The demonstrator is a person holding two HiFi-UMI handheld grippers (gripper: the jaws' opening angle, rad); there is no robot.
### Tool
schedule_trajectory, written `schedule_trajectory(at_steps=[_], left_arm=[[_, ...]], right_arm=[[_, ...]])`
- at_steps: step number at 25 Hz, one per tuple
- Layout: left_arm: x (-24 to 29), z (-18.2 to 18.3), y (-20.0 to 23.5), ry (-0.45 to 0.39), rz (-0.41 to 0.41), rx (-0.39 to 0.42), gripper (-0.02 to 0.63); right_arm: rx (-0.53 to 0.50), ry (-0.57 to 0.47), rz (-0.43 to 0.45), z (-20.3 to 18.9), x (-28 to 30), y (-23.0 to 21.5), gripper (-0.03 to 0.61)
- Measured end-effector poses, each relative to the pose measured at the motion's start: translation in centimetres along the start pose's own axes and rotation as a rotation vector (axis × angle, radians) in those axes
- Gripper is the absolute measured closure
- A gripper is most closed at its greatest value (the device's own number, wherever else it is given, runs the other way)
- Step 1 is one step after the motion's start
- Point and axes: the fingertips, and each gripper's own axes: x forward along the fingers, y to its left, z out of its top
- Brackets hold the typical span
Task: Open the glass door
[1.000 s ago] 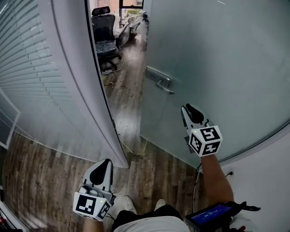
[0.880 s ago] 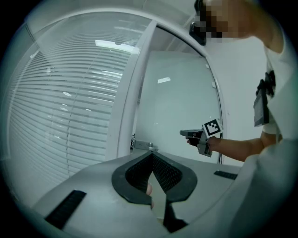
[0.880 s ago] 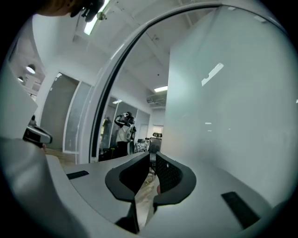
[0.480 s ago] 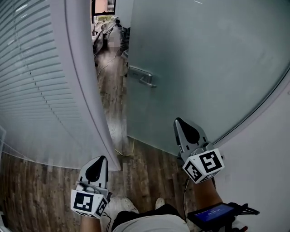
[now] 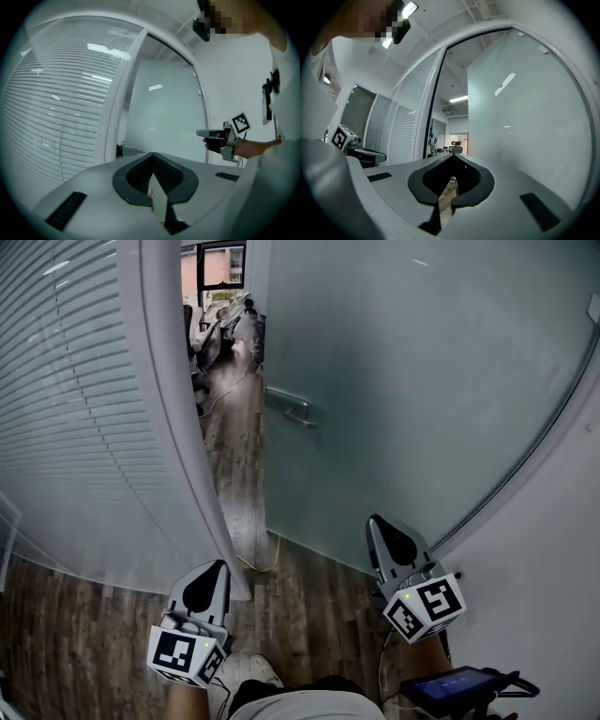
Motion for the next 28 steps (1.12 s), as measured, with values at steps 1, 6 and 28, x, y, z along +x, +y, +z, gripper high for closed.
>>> schedule_trajectory(at_steps=[1,6,28], left_arm=[[0.0,0.4,-0.8,-0.002,0.004,0.000,0.615],[-1.1,0.8,-5.7,-0.003,0.036,0.005,0.614],[-13.5,1.6,-12.2,-0.011,0.125,0.053,0.614]], right_arm=[[0.005,0.003,0.003,0.2,-0.8,-0.5,0.575],[0.021,0.011,0.020,0.1,-6.0,-2.8,0.575],[0.051,0.011,0.208,0.1,-16.0,5.8,0.577]])
